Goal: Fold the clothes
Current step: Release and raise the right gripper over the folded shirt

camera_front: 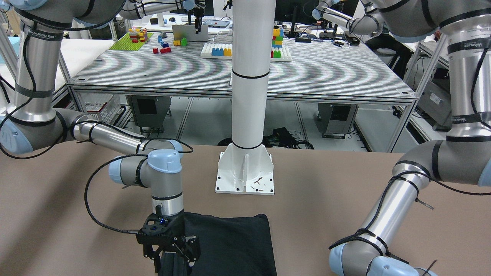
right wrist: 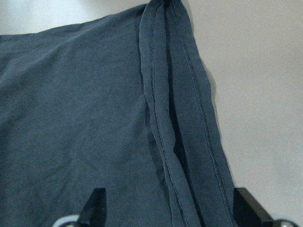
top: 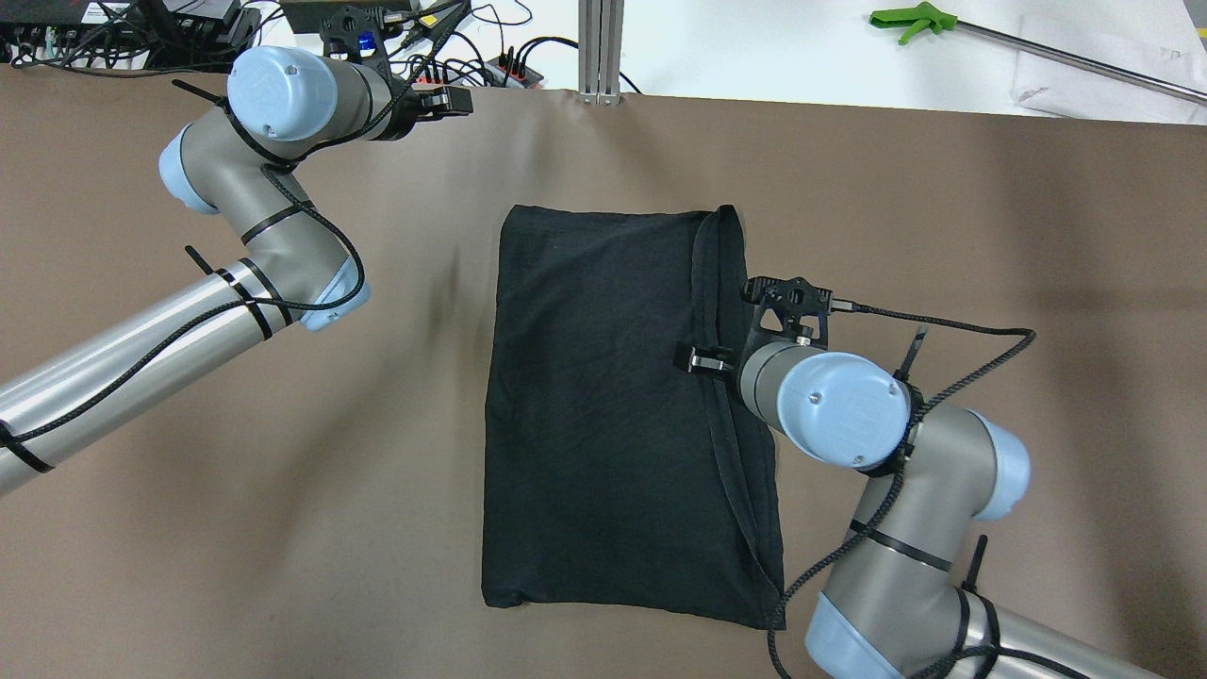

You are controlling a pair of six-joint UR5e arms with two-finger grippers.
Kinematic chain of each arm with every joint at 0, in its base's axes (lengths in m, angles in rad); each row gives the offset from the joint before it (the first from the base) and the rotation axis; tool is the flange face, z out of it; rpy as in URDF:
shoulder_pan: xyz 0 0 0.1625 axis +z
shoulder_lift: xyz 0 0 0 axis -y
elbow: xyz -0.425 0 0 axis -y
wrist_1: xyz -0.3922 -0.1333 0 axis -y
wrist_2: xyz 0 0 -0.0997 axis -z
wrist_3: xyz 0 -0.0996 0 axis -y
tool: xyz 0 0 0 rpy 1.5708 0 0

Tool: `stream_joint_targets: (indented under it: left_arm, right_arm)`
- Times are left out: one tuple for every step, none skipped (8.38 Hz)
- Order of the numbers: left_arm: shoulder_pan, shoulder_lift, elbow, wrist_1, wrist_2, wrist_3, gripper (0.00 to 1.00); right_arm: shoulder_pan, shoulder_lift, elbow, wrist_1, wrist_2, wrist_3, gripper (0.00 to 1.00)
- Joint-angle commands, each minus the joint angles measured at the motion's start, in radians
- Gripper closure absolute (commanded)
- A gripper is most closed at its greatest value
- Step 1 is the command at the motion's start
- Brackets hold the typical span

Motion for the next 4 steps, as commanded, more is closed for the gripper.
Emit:
stream_joint_targets:
  left_arm:
    - [0.001,0.007,-0.006,-0.004,-0.009,0.000,0.05]
    - [0.002,0.010,-0.006,-0.004,-0.009,0.000,0.05]
    - [0.005,0.014,-0.006,-0.004,-0.008,-0.001,0.05]
    - [0.005,0.014,-0.004,-0.004,-0.005,0.002,0.05]
  right_arm:
    - [0.028,0.130,-0.197,-0.002,-0.059,-0.060,0.06]
    - [0.035,0.179,-0.254,0.012,-0.091,-0.073,0.06]
    - [0.046,0.214,-0.317,0.029,-0.125,-0.074,0.06]
    - [0.054,0.272,-0.421,0.044,-0.152,-0.076,0.07]
